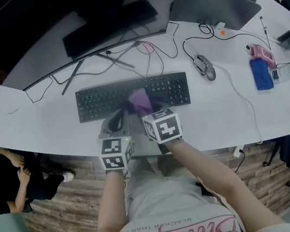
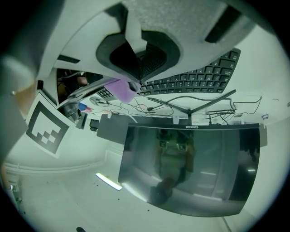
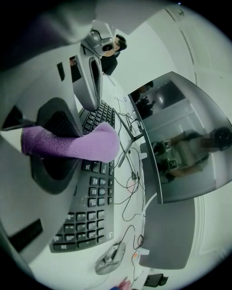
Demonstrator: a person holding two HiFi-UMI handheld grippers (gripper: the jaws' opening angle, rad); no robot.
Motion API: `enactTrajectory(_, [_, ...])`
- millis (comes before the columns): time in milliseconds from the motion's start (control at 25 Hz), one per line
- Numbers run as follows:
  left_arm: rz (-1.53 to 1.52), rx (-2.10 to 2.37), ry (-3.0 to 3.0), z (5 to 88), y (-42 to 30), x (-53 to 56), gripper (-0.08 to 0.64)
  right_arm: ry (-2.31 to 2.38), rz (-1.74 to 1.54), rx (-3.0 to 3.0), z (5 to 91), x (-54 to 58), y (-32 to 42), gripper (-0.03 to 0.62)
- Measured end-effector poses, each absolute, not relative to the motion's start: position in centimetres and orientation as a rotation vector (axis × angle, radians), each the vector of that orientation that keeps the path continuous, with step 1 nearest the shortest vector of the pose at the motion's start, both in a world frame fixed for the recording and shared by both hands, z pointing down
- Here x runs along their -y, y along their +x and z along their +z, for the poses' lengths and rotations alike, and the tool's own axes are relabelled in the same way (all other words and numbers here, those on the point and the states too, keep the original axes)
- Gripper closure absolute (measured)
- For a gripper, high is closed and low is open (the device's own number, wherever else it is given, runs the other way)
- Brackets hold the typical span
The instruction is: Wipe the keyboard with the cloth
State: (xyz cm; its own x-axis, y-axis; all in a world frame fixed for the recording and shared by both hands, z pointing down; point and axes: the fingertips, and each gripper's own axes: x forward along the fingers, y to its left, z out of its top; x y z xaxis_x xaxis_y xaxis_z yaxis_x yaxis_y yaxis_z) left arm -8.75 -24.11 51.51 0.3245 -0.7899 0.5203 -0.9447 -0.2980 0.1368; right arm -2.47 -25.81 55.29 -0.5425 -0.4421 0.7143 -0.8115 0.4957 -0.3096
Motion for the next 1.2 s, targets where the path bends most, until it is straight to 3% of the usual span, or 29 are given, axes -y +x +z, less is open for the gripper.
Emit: enactTrajectory(1200, [0.494, 1.451, 2.23, 52.2, 1.0, 26.1, 0.552, 1.176, 0.817, 2.131, 55.3, 27.6, 8.6, 0.499])
